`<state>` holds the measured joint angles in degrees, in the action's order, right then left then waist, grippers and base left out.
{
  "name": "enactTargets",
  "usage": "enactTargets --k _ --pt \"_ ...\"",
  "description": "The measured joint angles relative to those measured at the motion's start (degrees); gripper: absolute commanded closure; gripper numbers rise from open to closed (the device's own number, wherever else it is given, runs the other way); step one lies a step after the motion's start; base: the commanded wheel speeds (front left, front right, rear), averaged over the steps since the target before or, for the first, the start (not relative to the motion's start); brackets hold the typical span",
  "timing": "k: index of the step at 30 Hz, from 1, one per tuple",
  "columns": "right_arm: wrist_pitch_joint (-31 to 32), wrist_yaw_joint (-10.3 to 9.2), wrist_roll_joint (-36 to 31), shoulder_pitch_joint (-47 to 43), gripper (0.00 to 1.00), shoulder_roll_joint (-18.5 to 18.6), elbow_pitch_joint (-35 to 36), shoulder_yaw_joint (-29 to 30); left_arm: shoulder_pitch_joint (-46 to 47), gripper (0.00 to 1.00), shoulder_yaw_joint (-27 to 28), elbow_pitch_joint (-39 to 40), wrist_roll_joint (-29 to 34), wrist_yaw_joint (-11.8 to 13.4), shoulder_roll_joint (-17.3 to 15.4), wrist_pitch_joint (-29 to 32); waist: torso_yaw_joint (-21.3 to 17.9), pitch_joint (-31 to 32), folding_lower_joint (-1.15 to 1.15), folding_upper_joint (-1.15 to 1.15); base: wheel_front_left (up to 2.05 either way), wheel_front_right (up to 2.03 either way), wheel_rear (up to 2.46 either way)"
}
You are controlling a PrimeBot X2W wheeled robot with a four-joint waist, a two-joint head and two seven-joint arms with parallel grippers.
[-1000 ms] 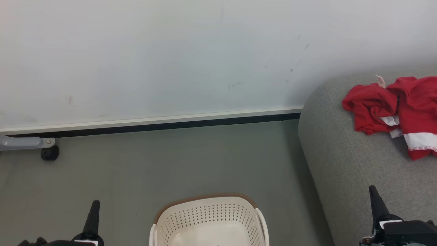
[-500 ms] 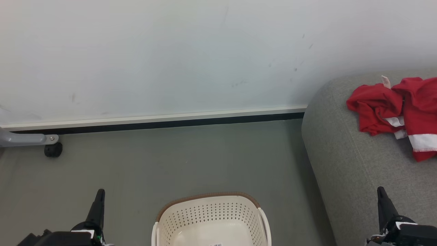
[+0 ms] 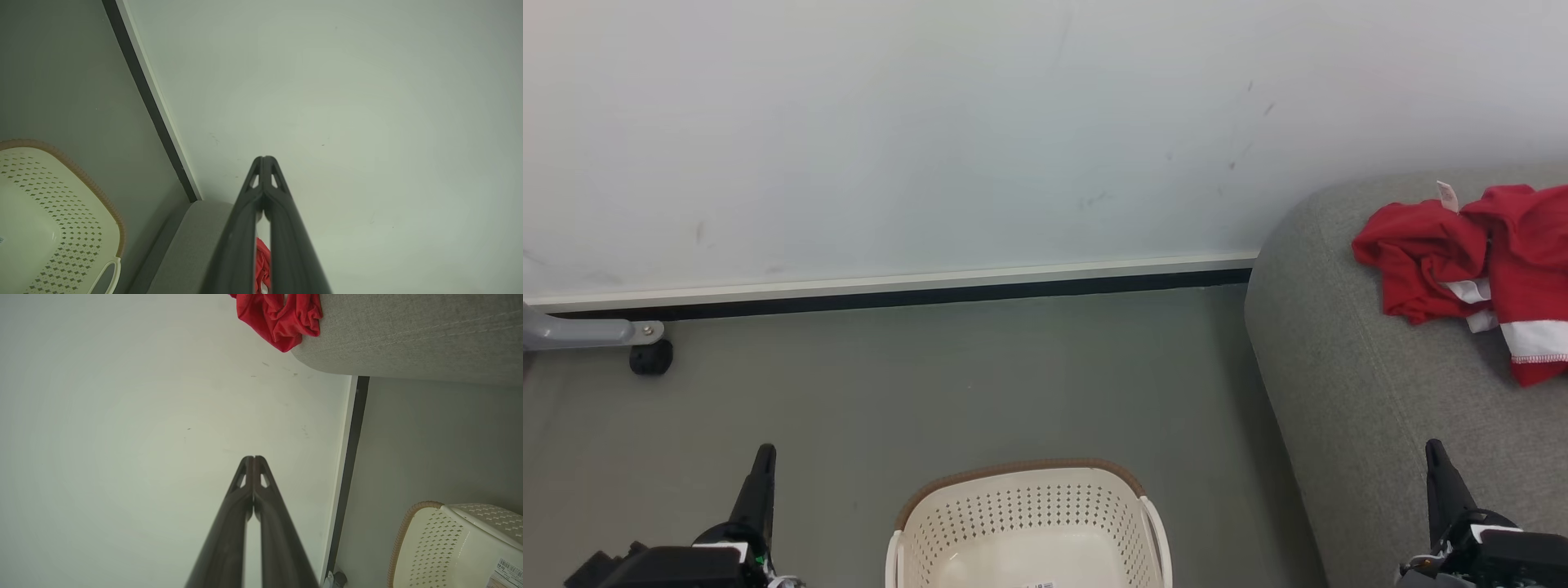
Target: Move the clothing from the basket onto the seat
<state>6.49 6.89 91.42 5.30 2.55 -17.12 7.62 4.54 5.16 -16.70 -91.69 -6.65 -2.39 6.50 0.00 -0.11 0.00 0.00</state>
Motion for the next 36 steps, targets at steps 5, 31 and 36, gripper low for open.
enactTargets --k 5,31,36 --pt "0.0 0.0 0.0 0.0 1.0 0.0 0.0 0.0 0.0 1.0 0.0 0.0 -0.01 0.0 0.0 0.0 0.0 0.0 0.0 0.0 0.0 0.0 0.0" --pt "0.0 0.01 0.01 0.0 1.0 -0.01 0.0 0.0 0.0 1.0 -0.01 -0.07 -0.01 -0.42 0.0 0.0 0.0 0.01 0.0 0.0 0.0 0.0 0.0" --pt "-0.01 0.01 0.01 0.0 1.0 -0.01 0.0 0.0 0.0 1.0 -0.01 -0.08 -0.01 -0.42 0.0 0.0 0.0 0.01 0.0 0.0 0.0 0.0 0.0"
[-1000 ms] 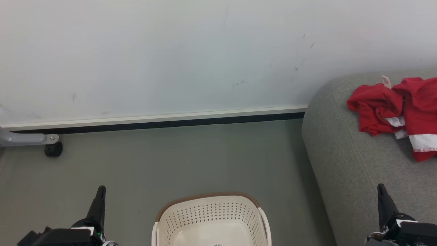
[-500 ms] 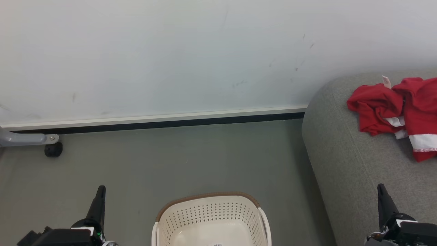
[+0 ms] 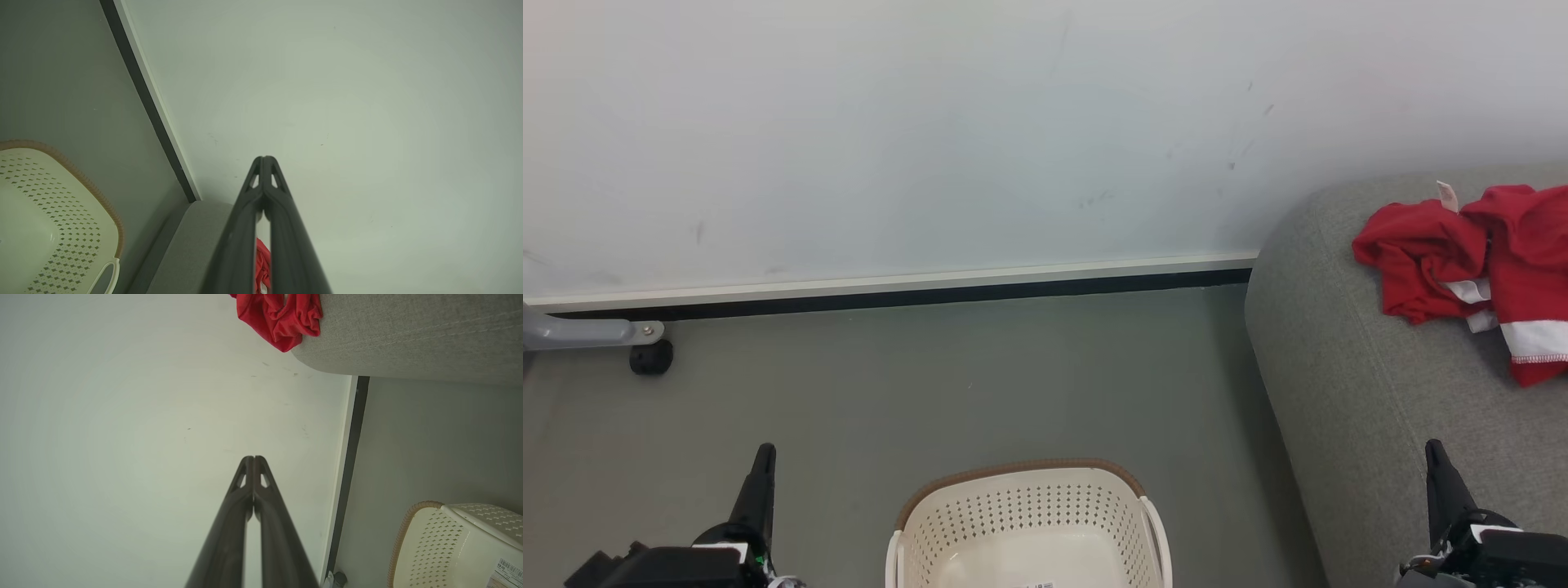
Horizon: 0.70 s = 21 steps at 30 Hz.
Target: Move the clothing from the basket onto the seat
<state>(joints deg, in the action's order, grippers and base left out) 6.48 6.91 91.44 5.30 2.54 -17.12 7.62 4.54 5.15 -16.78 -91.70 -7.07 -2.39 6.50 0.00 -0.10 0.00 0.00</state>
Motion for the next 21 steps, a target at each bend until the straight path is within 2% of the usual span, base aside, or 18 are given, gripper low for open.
enactTargets --k 21 --pt "0.0 0.0 0.0 0.0 1.0 0.0 0.01 0.0 0.0 1.0 0.0 -0.15 0.0 0.0 0.01 0.0 0.0 0.0 0.0 0.0 0.0 0.0 0.0"
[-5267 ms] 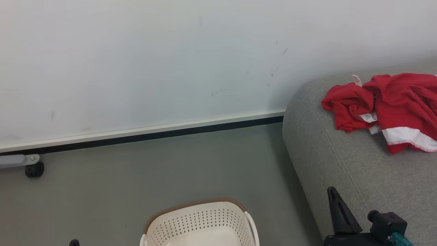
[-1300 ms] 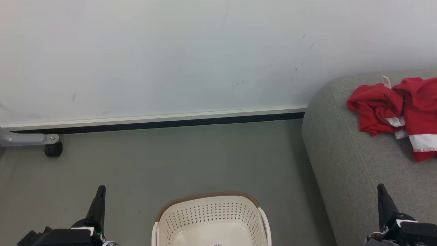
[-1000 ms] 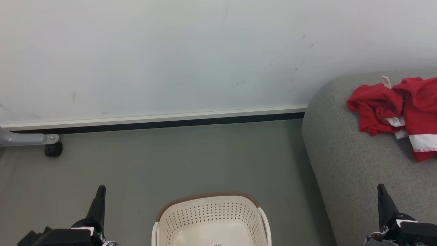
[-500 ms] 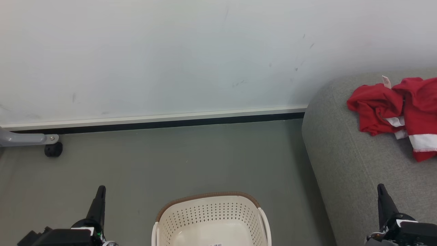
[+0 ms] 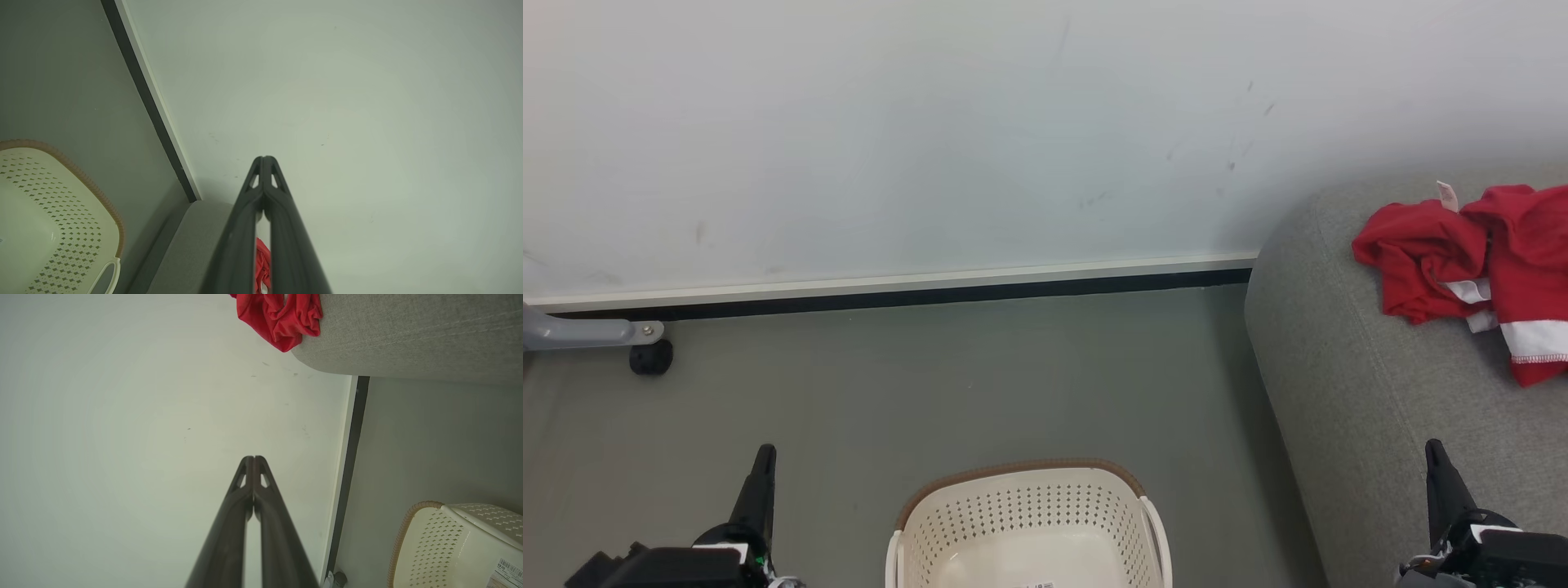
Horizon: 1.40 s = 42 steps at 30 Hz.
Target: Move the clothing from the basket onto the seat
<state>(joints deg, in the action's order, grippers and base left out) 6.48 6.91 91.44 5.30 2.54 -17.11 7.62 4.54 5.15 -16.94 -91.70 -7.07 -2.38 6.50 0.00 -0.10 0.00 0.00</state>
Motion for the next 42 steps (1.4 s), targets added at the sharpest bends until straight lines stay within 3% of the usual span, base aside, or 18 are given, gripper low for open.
enactTargets --k 42 --pt "0.0 0.0 0.01 0.0 1.0 -0.01 0.01 -0.01 0.0 1.0 0.0 -0.03 0.0 0.0 0.0 0.0 0.0 0.0 0.0 0.0 0.0 0.0 0.0"
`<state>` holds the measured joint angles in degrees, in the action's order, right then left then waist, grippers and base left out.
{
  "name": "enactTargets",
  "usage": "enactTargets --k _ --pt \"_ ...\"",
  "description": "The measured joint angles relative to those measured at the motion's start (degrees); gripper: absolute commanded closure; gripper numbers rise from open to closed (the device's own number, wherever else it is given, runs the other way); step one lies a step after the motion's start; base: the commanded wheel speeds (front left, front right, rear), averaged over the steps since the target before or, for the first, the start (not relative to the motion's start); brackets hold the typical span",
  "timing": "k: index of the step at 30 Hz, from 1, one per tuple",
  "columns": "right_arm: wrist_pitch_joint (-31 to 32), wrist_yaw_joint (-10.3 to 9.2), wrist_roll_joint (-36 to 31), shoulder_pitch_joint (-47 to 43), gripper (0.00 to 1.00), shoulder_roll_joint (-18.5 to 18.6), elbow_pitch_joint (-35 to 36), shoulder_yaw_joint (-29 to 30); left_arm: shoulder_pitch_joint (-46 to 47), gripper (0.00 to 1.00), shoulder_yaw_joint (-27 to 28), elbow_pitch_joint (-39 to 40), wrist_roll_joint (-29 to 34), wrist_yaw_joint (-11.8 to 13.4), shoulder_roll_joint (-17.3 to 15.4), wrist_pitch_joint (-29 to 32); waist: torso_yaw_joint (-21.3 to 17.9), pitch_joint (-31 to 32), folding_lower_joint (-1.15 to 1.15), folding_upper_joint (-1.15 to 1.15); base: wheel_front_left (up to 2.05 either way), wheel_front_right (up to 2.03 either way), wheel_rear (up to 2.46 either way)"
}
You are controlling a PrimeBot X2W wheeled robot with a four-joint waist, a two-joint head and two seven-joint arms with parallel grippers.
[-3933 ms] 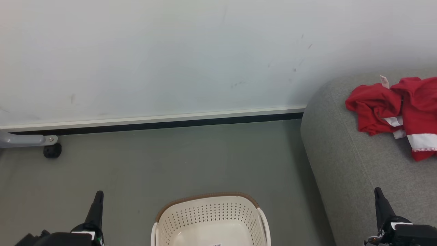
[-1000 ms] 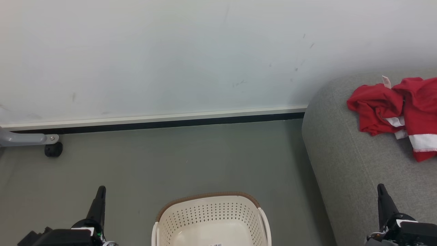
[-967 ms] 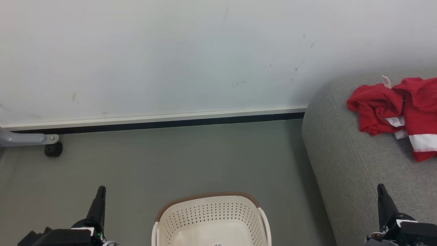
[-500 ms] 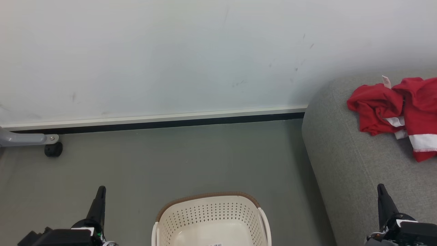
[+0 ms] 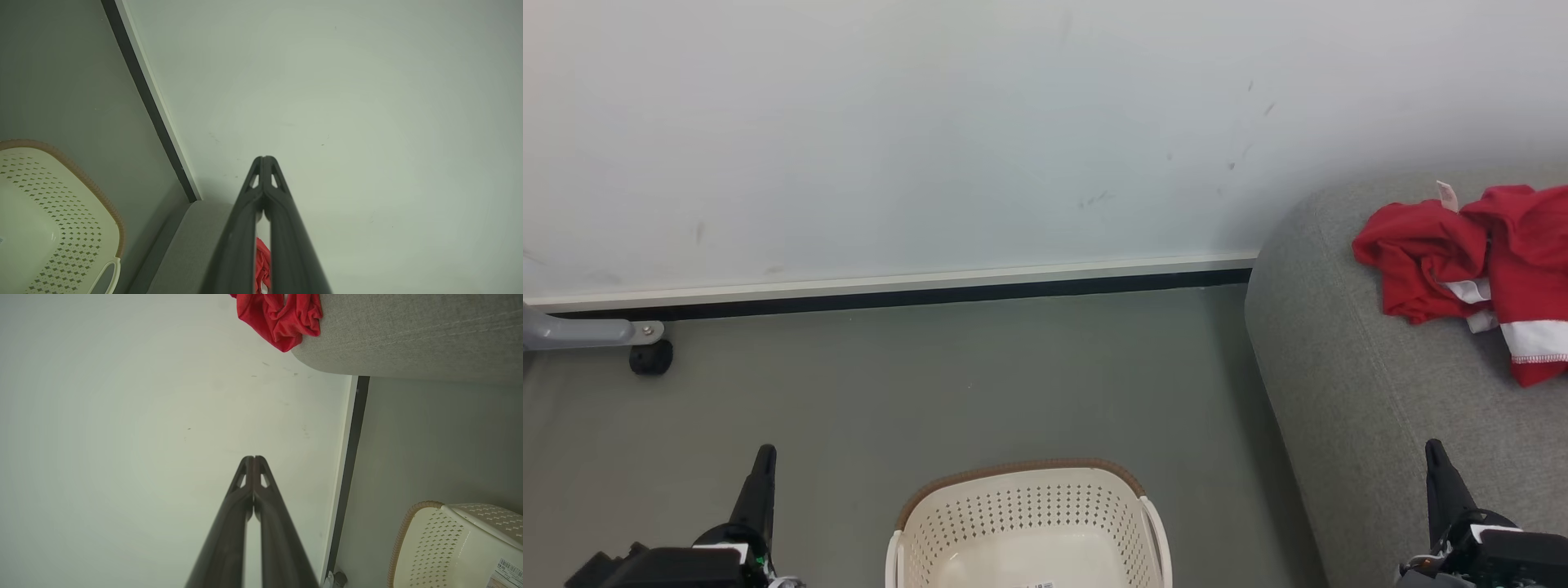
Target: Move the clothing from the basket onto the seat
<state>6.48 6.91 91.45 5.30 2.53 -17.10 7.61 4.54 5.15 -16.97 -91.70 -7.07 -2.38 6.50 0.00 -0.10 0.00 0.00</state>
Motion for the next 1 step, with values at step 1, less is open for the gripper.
enactTargets --k 1 --pt "0.0 0.0 0.0 0.0 1.0 0.0 0.0 0.0 0.0 1.0 0.0 0.0 0.0 0.0 0.0 0.0 0.0 0.0 0.0 0.0 0.0 0.0 0.0"
